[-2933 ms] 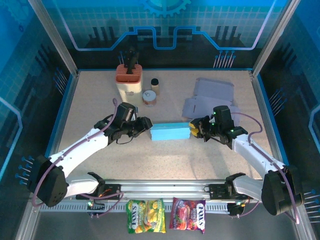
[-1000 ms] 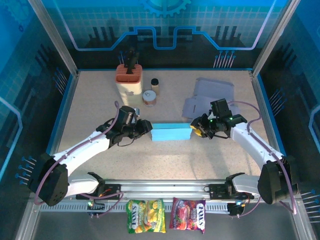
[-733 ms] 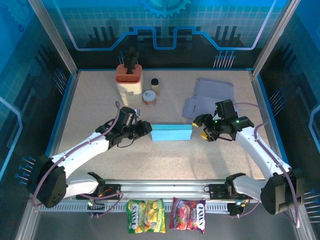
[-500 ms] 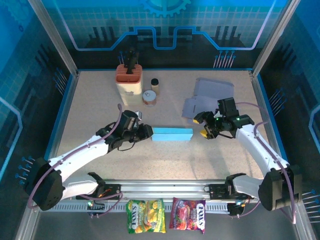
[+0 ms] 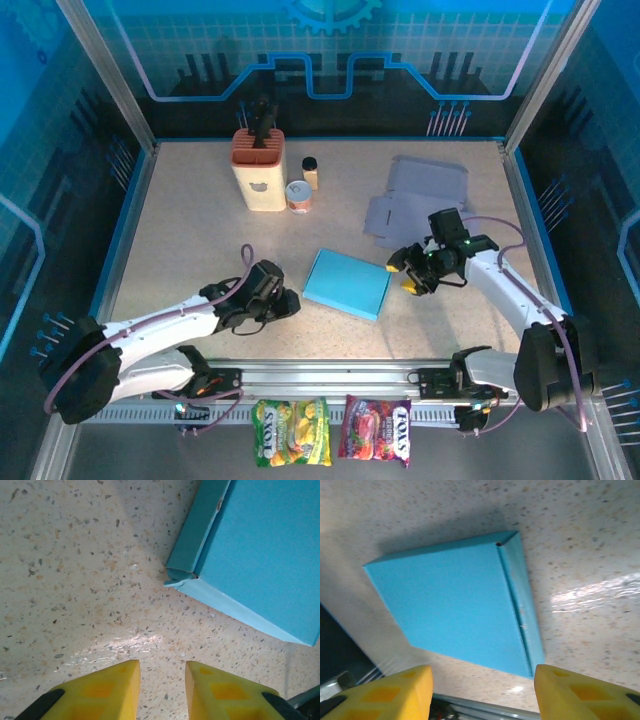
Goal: Fold the paper box
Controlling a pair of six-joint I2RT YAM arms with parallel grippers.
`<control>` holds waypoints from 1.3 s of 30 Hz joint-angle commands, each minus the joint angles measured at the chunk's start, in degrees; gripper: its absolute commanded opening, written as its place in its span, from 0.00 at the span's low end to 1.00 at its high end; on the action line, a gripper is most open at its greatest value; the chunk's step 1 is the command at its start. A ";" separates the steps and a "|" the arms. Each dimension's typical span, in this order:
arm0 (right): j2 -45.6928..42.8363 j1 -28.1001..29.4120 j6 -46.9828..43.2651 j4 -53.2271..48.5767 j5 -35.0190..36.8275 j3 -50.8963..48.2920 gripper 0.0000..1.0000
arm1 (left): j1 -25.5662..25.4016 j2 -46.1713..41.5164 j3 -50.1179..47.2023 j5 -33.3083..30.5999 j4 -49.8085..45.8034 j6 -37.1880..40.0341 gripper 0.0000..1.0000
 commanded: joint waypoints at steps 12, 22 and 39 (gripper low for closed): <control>5.28 8.68 -9.33 9.50 4.63 -7.88 0.57 | 1.66 -7.17 10.92 -2.12 -3.50 3.84 0.44; 17.63 17.33 -8.98 14.21 7.20 -0.27 0.38 | 1.75 -22.73 11.17 -7.34 -10.11 9.05 0.42; 55.79 35.44 -8.88 9.83 8.05 45.46 0.21 | 1.89 -42.73 14.71 -12.57 -32.81 7.97 0.38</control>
